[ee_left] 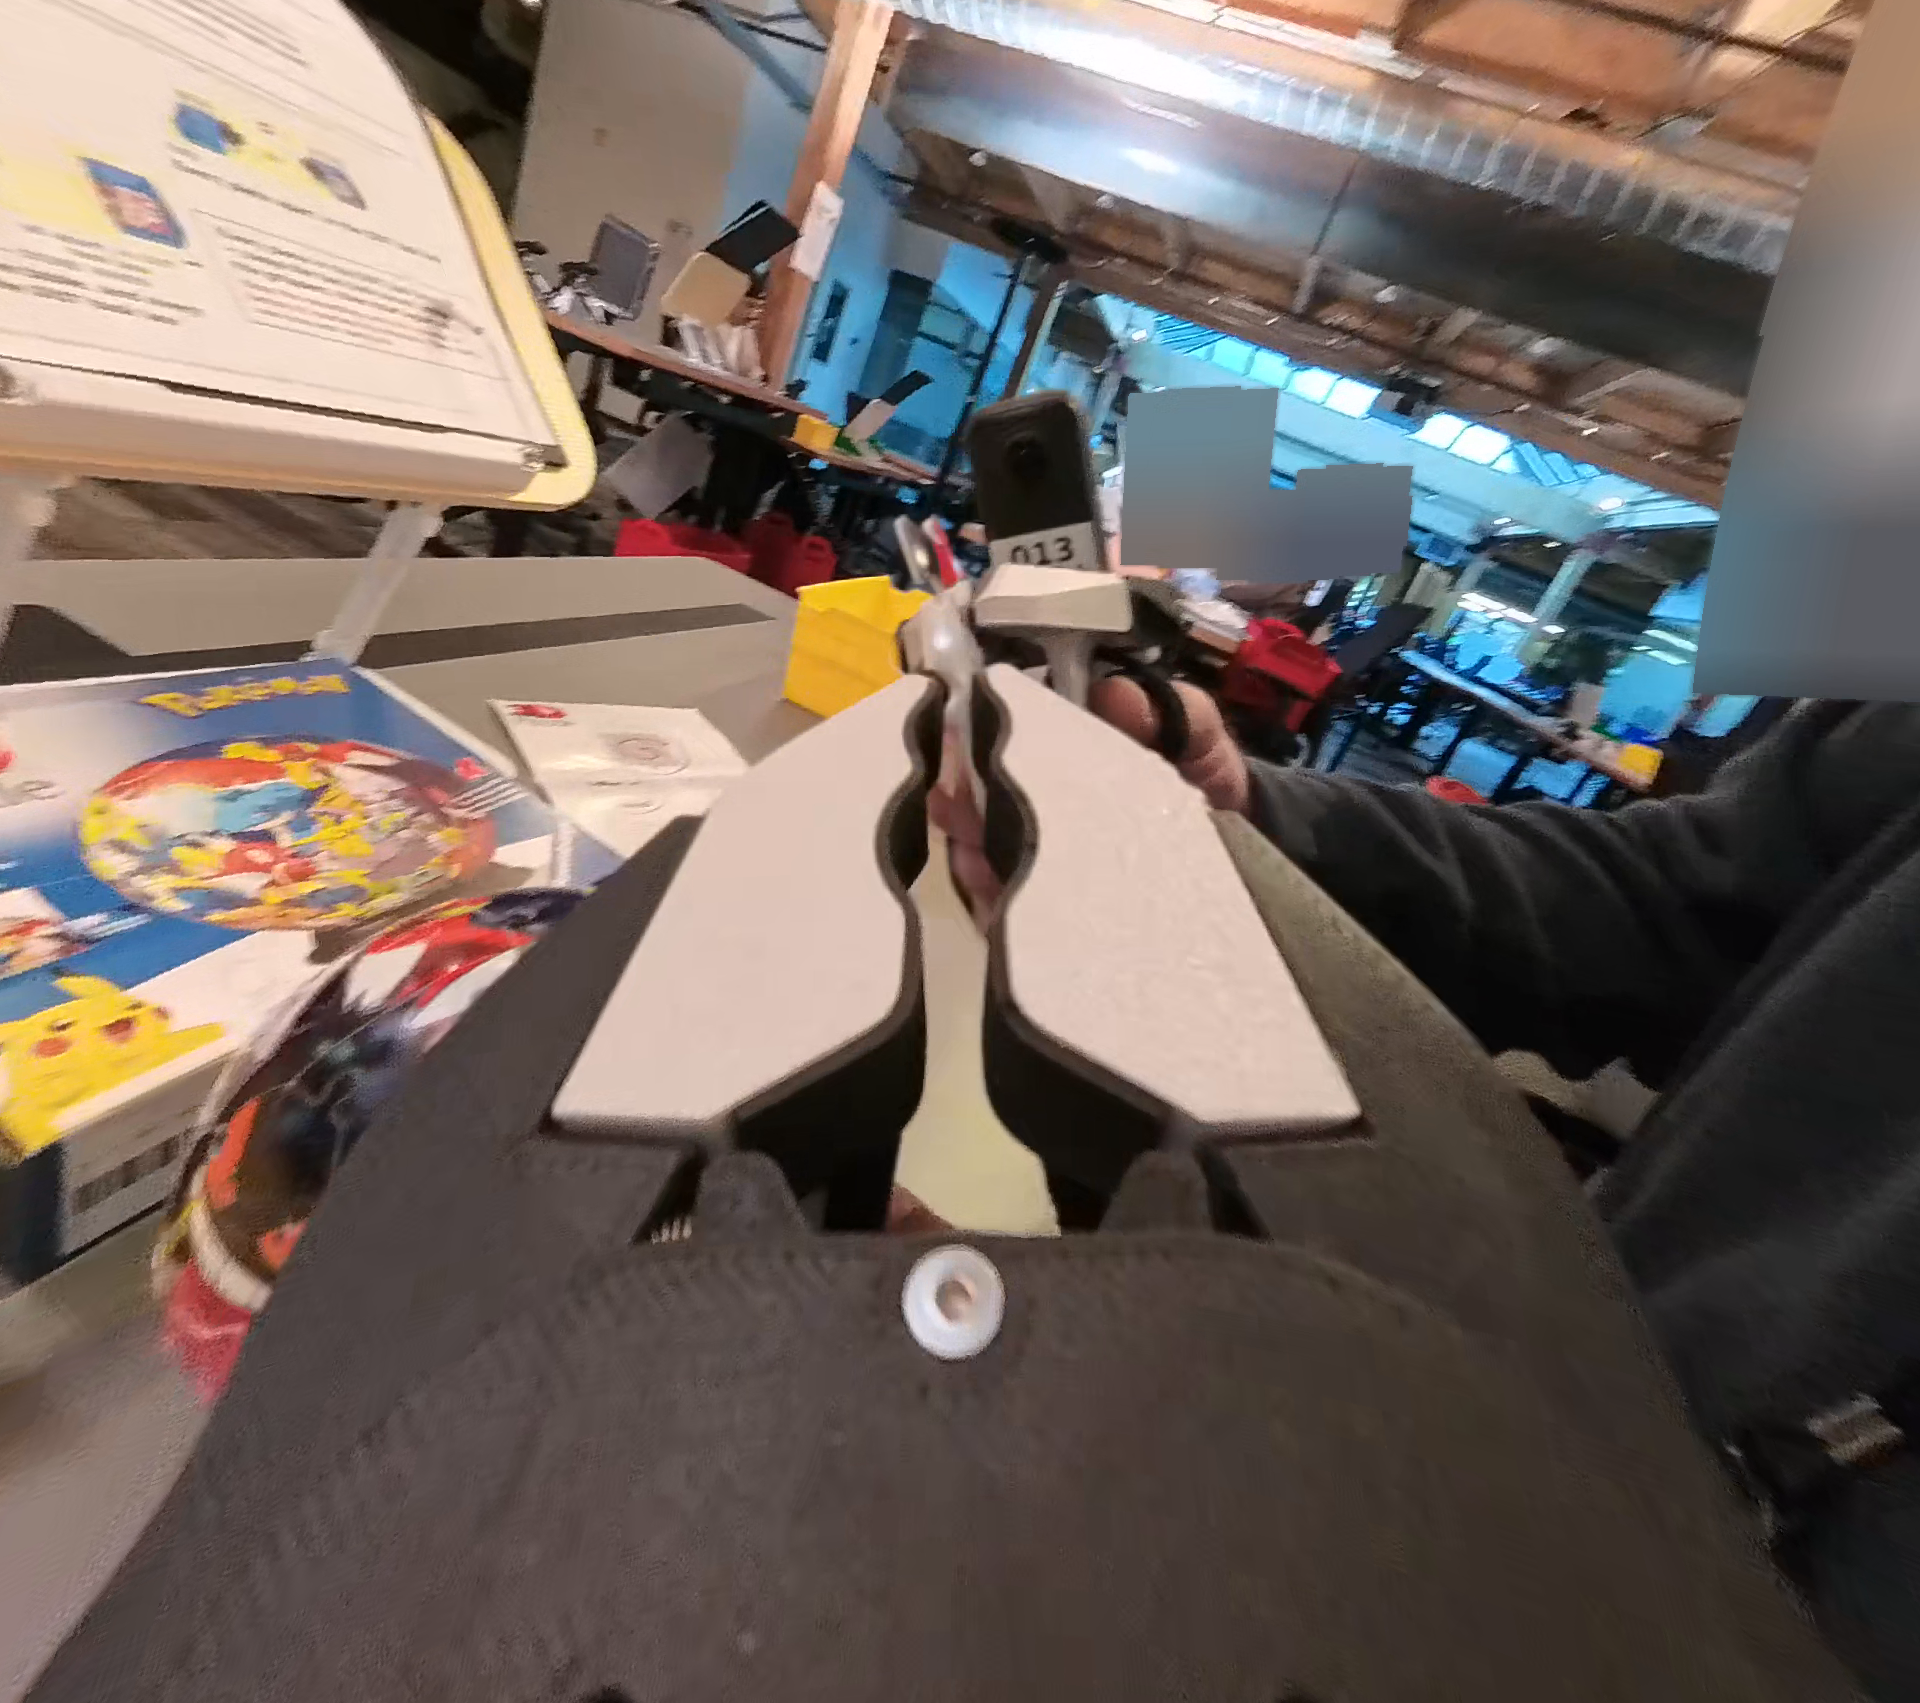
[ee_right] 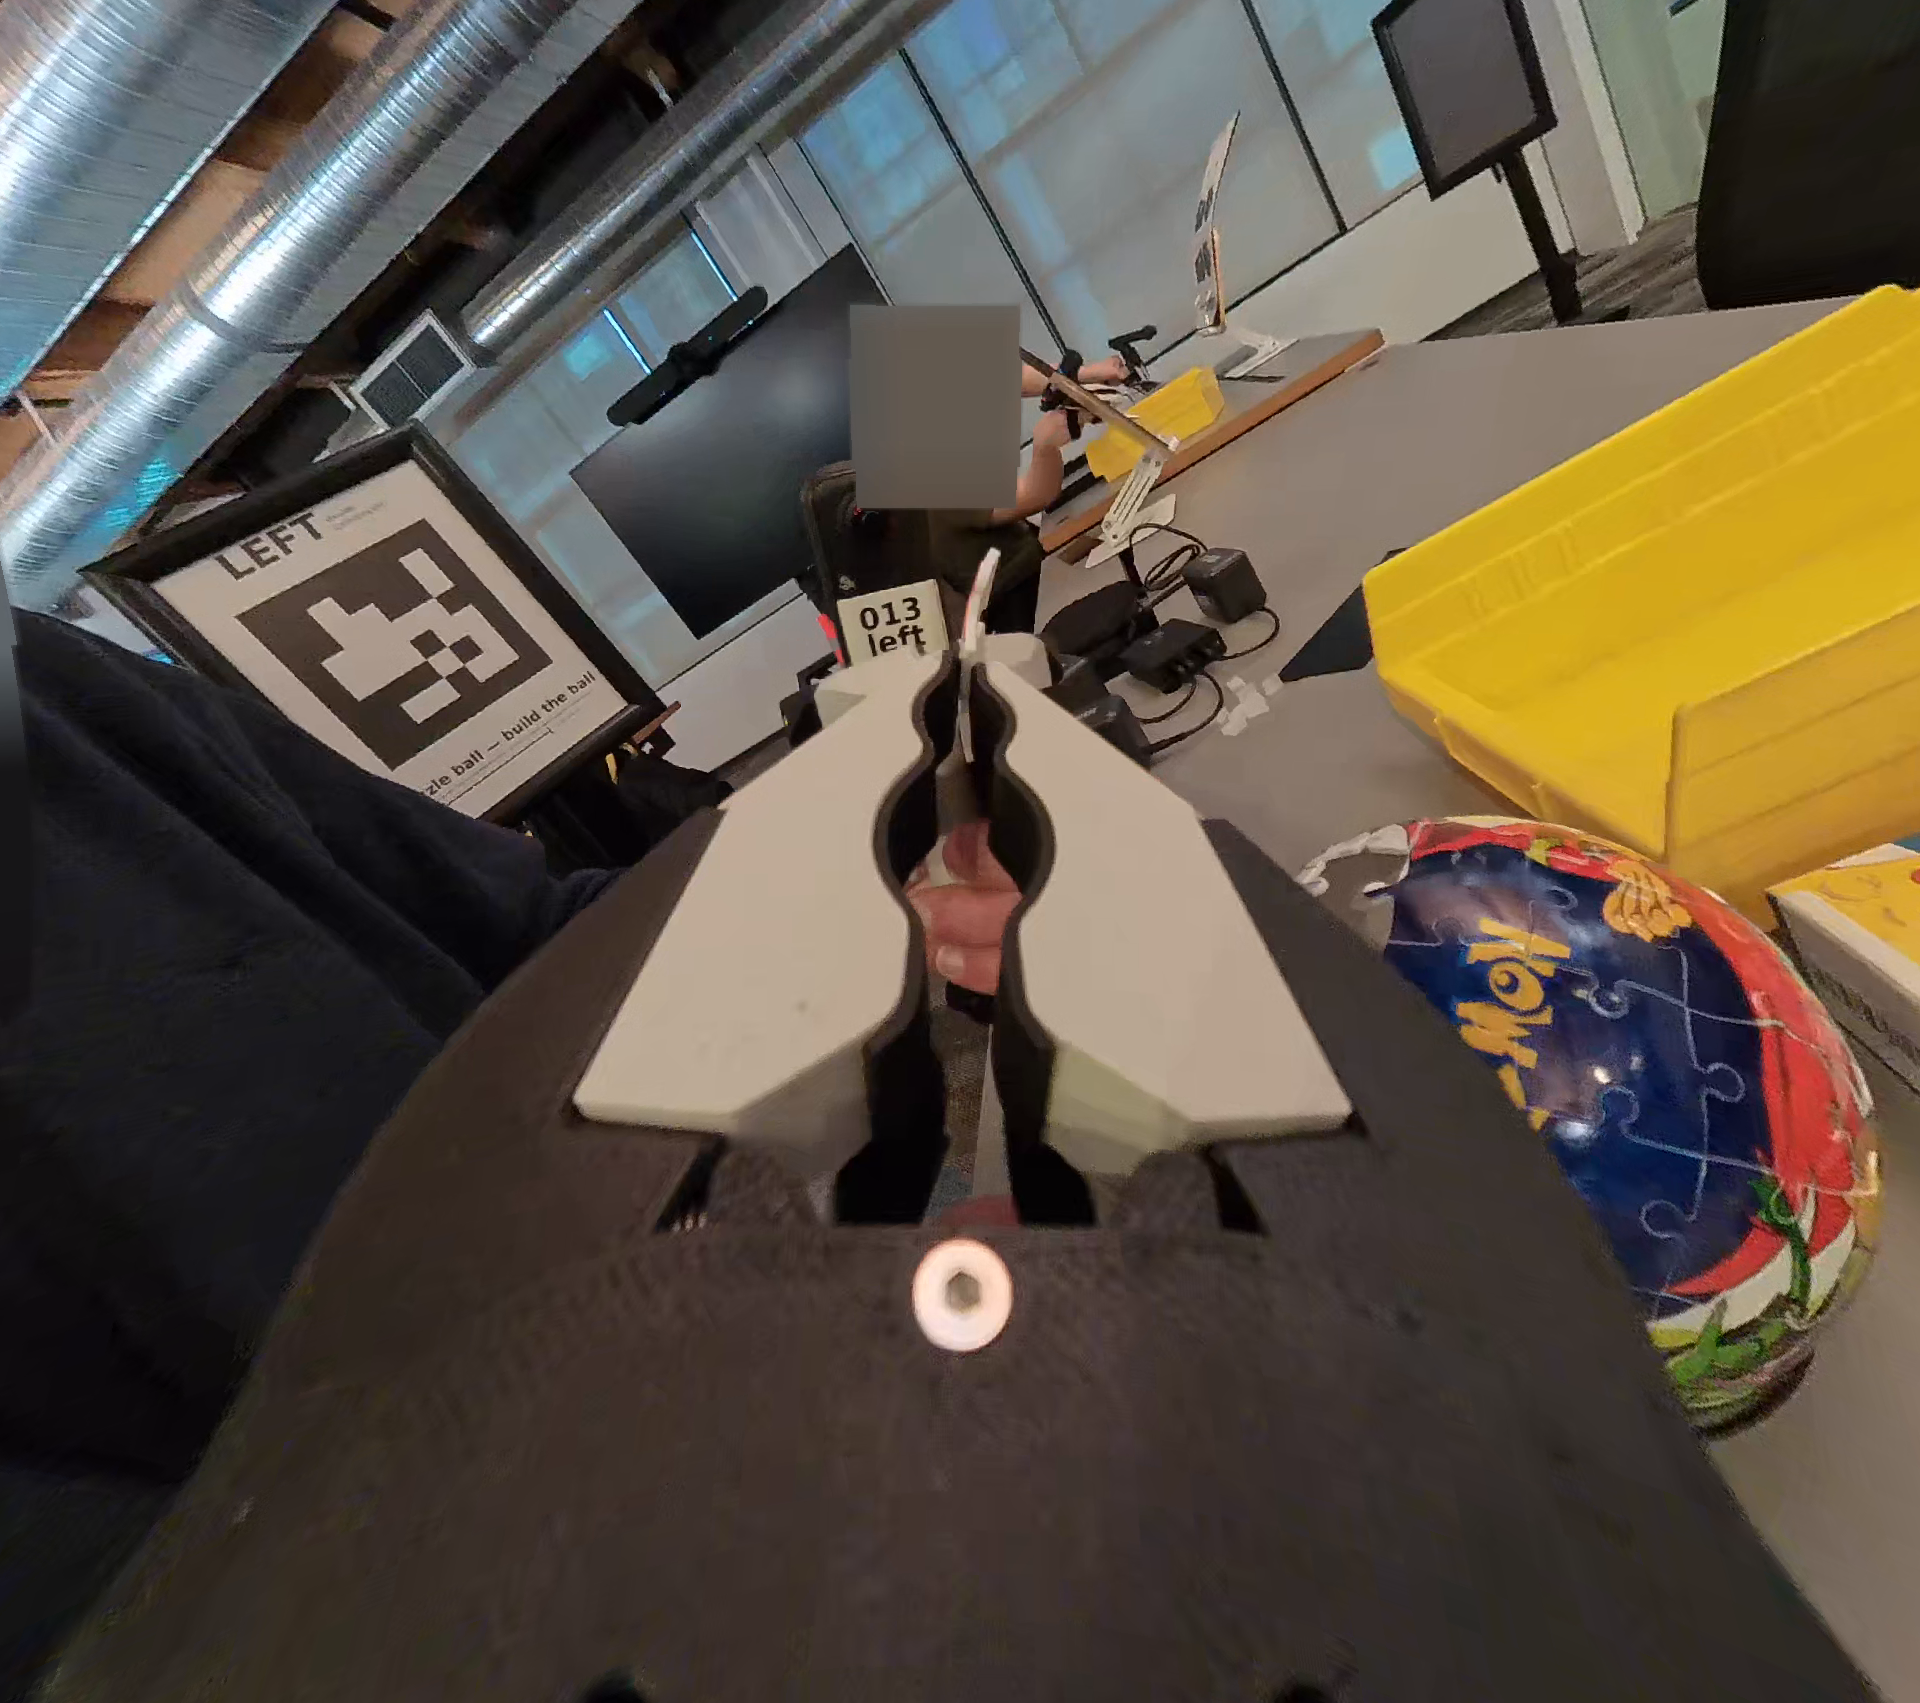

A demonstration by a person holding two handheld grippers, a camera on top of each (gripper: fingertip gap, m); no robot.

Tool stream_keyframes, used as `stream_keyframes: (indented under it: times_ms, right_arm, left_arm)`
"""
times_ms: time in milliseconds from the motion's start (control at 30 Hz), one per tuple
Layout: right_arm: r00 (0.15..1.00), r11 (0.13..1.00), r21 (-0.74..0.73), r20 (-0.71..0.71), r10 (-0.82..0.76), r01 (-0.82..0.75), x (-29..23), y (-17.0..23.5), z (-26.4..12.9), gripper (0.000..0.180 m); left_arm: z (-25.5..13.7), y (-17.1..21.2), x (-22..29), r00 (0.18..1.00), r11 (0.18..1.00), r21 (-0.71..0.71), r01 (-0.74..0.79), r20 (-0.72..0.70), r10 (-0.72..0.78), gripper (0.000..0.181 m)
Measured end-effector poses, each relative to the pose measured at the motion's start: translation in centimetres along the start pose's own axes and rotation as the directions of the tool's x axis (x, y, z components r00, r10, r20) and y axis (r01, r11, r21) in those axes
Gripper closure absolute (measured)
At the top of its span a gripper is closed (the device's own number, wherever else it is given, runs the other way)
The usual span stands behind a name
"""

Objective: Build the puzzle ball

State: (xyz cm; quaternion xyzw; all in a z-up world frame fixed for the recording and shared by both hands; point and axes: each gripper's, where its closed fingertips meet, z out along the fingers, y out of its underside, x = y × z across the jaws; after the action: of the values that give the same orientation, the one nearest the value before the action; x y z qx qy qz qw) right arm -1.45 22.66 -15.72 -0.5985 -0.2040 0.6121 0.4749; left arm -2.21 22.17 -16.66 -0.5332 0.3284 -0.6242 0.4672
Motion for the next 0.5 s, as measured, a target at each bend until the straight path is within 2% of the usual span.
stream_keyframes:
  times_ms: [133, 300, 500]
  right_arm:
    - [1.000, 1.000, 0.014, 0.003, 0.006, -0.006, -0.1, 0.1, -0.2, 0.180]
    - [1.000, 1.000, 0.024, 0.000, 0.013, -0.013, -0.3, 1.2, 0.2, 0.180]
    - [1.000, 1.000, 0.000, -0.014, 0.024, -0.024, -0.1, 2.1, -0.3, 0.176]
  left_arm:
    - [0.1, -0.3, -0.1, 1.000, 1.000, -0.008, 0.023, -0.014, -0.023, 0.171]
    - [0.6, 0.1, 0.2, 0.998, 0.999, -0.014, 0.050, -0.031, -0.050, 0.176]
    - [0.5, 1.1, 0.8, 0.995, 0.993, -0.103, 0.058, -0.079, -0.066, 0.179]
